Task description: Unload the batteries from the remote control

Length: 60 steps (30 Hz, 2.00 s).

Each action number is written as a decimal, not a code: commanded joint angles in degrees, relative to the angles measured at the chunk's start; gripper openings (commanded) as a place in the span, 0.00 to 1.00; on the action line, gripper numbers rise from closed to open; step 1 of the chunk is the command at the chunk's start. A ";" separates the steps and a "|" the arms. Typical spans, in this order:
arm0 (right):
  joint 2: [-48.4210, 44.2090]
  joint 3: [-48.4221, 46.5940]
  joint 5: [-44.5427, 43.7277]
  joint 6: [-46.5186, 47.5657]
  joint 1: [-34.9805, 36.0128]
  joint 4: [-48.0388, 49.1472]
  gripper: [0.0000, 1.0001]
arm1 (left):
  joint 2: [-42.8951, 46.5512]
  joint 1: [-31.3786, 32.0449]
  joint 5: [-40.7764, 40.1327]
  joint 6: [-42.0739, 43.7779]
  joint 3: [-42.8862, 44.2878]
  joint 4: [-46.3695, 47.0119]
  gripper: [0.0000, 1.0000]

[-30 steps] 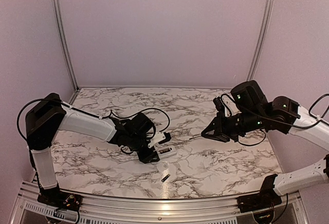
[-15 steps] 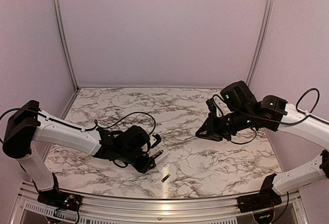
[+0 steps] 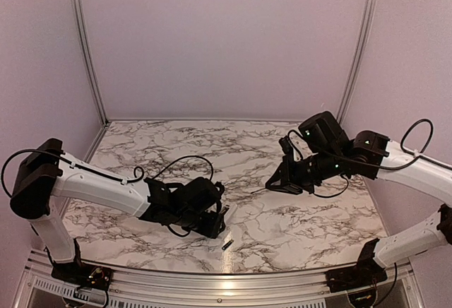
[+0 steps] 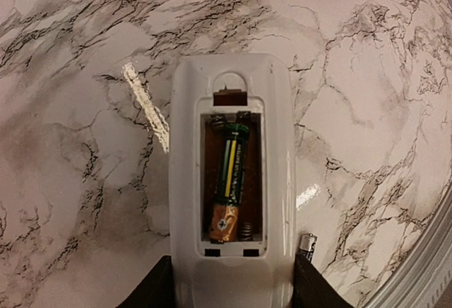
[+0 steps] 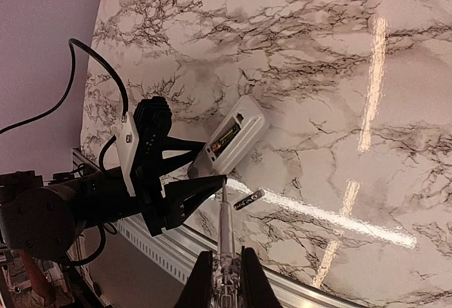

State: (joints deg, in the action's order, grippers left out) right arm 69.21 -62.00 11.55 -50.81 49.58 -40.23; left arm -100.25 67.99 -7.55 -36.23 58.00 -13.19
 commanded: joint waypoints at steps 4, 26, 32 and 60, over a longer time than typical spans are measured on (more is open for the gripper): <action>0.63 0.81 1.80 0.29 -0.63 2.15 0.00 | -1.33 0.31 3.65 -1.92 1.53 -2.01 0.53; 8.49 -2.05 -0.26 -19.54 4.21 9.52 0.00 | 13.82 -14.24 21.05 8.95 -0.80 -9.08 0.68; 15.66 -6.64 -1.72 -27.40 7.02 5.20 0.00 | 8.88 -16.84 24.29 10.45 -0.82 -7.16 0.58; 20.06 -2.21 -2.80 -29.10 8.93 7.93 0.00 | -5.50 -17.45 26.60 10.57 6.28 -11.44 0.44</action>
State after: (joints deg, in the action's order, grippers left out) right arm 89.82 -64.25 10.50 -79.26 58.00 -35.75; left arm -104.62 50.87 20.80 -26.72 63.99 -22.79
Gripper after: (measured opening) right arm 0.102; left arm 0.447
